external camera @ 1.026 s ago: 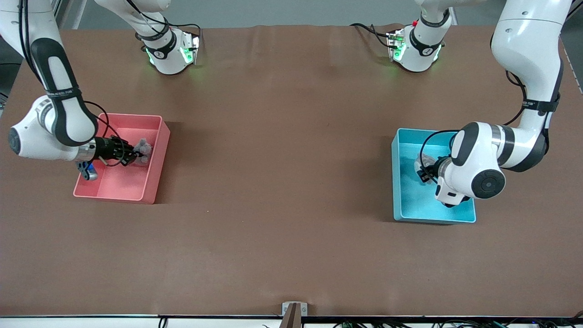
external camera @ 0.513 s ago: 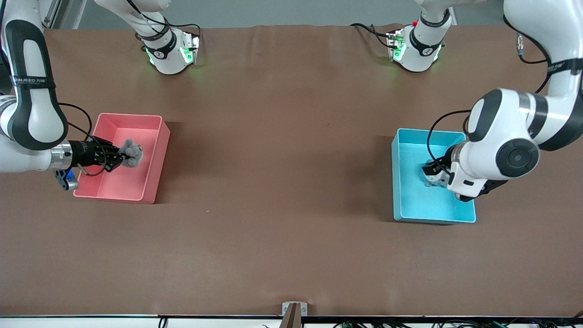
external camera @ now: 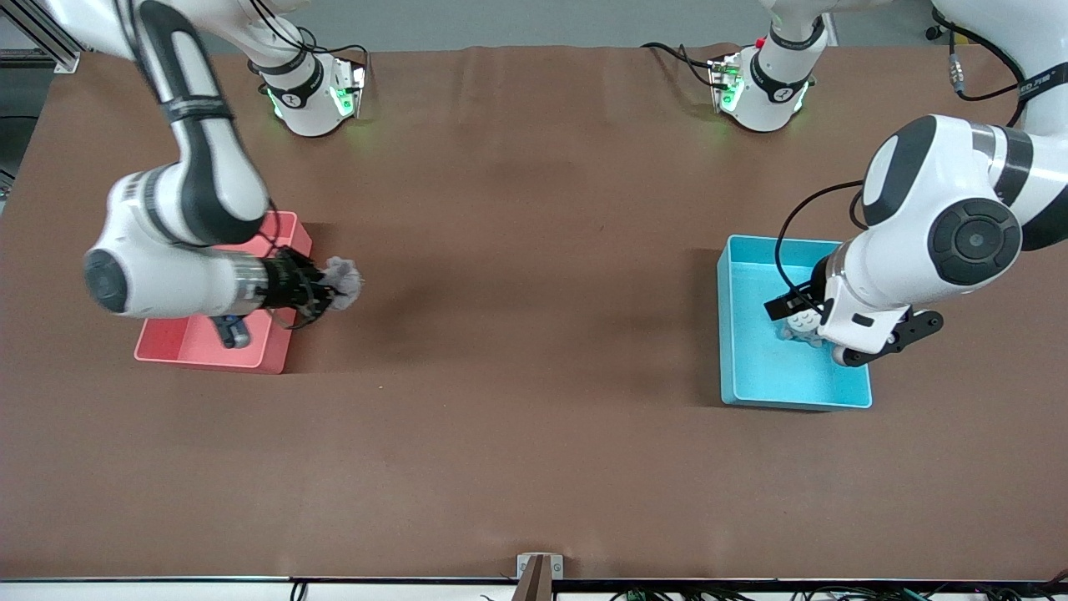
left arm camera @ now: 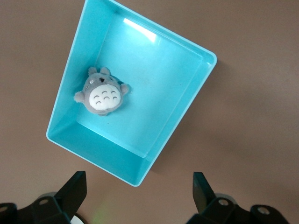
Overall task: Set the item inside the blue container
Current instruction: 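Carry the second plush to mid-table while the left gripper approaches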
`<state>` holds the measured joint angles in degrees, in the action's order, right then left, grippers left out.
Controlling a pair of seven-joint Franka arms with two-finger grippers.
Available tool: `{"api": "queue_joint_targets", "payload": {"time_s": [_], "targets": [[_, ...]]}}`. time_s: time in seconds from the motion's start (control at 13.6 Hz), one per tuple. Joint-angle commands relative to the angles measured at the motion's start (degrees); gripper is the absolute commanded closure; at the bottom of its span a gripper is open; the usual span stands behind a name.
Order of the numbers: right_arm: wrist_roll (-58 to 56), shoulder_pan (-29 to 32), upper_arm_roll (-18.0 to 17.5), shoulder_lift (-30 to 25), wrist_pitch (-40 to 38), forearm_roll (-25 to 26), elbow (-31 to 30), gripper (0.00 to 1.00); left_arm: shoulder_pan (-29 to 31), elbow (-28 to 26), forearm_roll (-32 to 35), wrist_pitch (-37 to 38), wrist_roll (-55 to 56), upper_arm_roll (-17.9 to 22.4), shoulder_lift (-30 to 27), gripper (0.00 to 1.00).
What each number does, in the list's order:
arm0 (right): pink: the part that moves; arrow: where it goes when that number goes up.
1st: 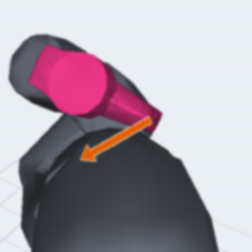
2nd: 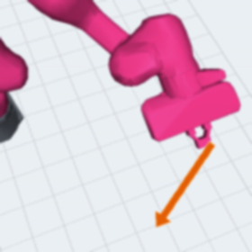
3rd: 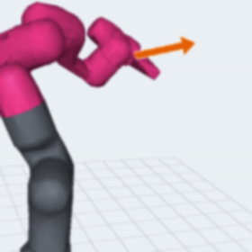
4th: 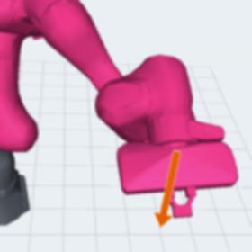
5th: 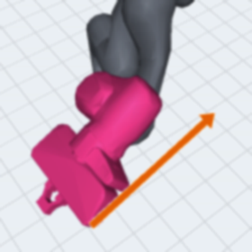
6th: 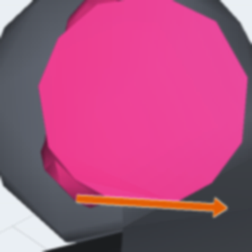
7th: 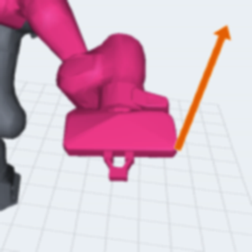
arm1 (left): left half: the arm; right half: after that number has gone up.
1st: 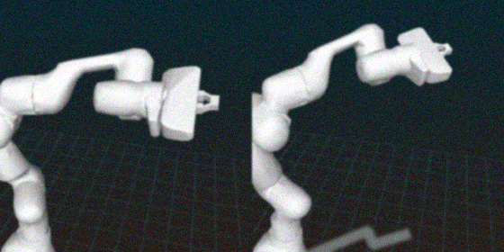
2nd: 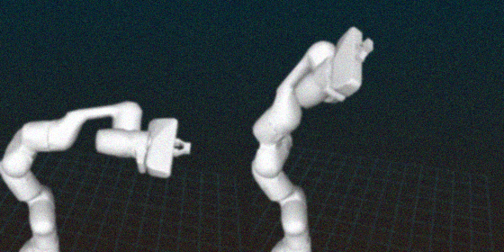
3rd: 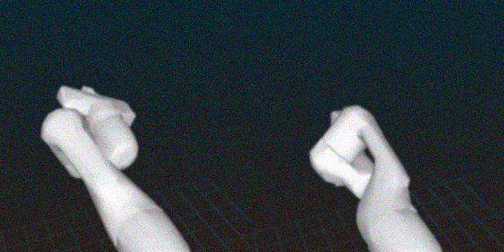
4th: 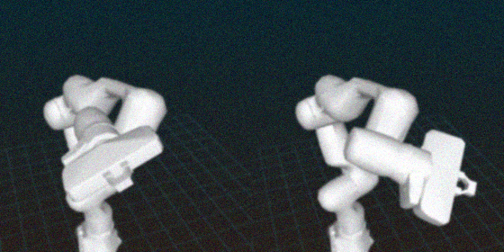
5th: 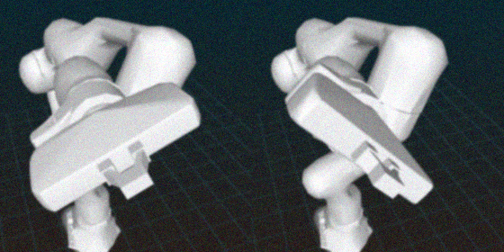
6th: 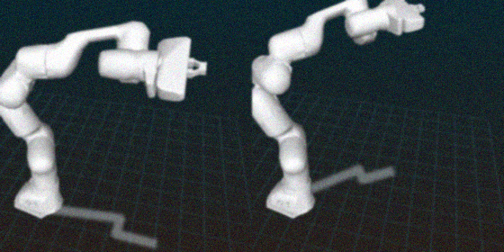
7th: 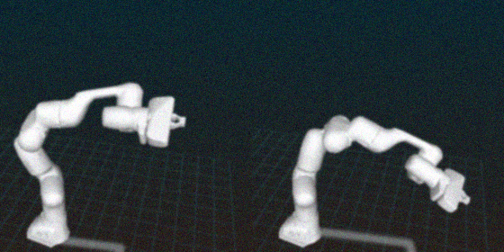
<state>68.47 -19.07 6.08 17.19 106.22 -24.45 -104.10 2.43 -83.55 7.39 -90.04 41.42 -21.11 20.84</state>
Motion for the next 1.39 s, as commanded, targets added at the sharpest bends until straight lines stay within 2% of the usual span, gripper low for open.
{"api": "queue_joint_targets", "payload": {"time_s": [0.0, 0.22, 0.37, 0.59, 0.73, 0.88, 1.25, 1.32], "targets": [[12.4, -10.2, 0.9, -0.5, 8.4, 0.0, -1.0, 0.96, -0.1, 2.3, -0.3, 1.2, -0.6, -0.4, 1.2, 0.00], [21.8, -18.3, 0.9, 2.2, 18.6, 0.4, -0.8, 0.96, -0.1, 2.3, -0.7, 1.1, -2.0, -0.4, 1.3, 0.00], [25.6, -22.2, 1.0, 5.0, 22.7, 0.5, -0.8, 0.96, -0.6, 2.3, -0.7, 1.0, -2.0, -1.0, 1.5, 0.00], [33.1, -27.8, 1.1, 9.6, 29.5, 4.4, -0.7, 0.96, -0.6, 2.3, -0.8, 0.2, -1.6, -2.5, 2.6, 0.00], [36.9, -30.7, 1.0, 12.5, 32.0, 6.9, 0.0, 0.95, -0.7, 2.1, -1.4, -2.1, -0.9, -4.1, 3.3, 0.00], [40.1, -32.8, 1.1, 15.3, 33.7, 7.0, 1.7, 0.94, -1.5, 2.0, -3.1, -3.8, 0.8, -4.5, 3.9, 0.00], [41.0, -33.2, 1.1, 17.1, 34.1, 7.0, 3.0, 0.87, -5.1, 1.8, -3.4, -8.8, 10.8, -4.5, 6.5, 0.00], [41.0, -33.2, 1.1, 17.6, 34.1, 7.1, 3.0, 0.69, -5.9, 1.8, -4.0, -10.1, 12.4, -4.5, 7.2, 0.00]]}}
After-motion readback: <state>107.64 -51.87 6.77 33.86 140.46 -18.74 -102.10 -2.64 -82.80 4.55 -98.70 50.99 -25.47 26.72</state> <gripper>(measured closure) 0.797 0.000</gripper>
